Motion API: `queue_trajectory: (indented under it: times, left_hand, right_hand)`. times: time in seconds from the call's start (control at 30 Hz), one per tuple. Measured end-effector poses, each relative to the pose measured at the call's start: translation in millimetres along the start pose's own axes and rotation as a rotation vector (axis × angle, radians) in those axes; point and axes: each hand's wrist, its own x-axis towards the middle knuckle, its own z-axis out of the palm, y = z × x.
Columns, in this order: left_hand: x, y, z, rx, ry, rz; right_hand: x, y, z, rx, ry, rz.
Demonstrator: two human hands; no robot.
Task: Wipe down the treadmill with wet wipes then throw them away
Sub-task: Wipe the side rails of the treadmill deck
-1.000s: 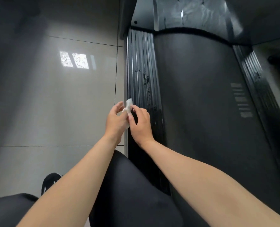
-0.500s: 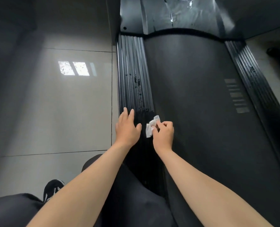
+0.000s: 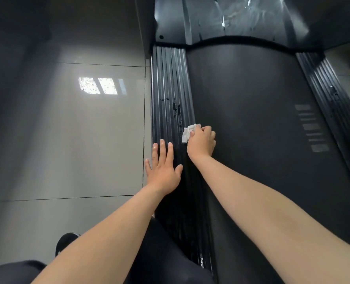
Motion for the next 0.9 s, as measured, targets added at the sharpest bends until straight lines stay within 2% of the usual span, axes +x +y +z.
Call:
queue_trajectory:
  times: [0.27, 0.43, 0.77, 0.9]
  left_hand:
    - [0, 3, -4, -0.003, -0.055, -0.033]
    - [0, 3, -5, -0.008, -0.046, -0.033]
    - [1, 0, -2, -0.007, -0.036, -0.020]
    - [1, 1, -3, -0.011, -0.041, -0.024]
  right_hand:
    - [-51, 30, 10, 0.131, 0.081, -0.179]
    - [-79, 49, 15, -0.032, -0.028, -0.297]
    - [4, -4, 0, -0.036, -0.186, -0.231]
    - [-1, -7, -3, -0.021, -0.192, -0.224]
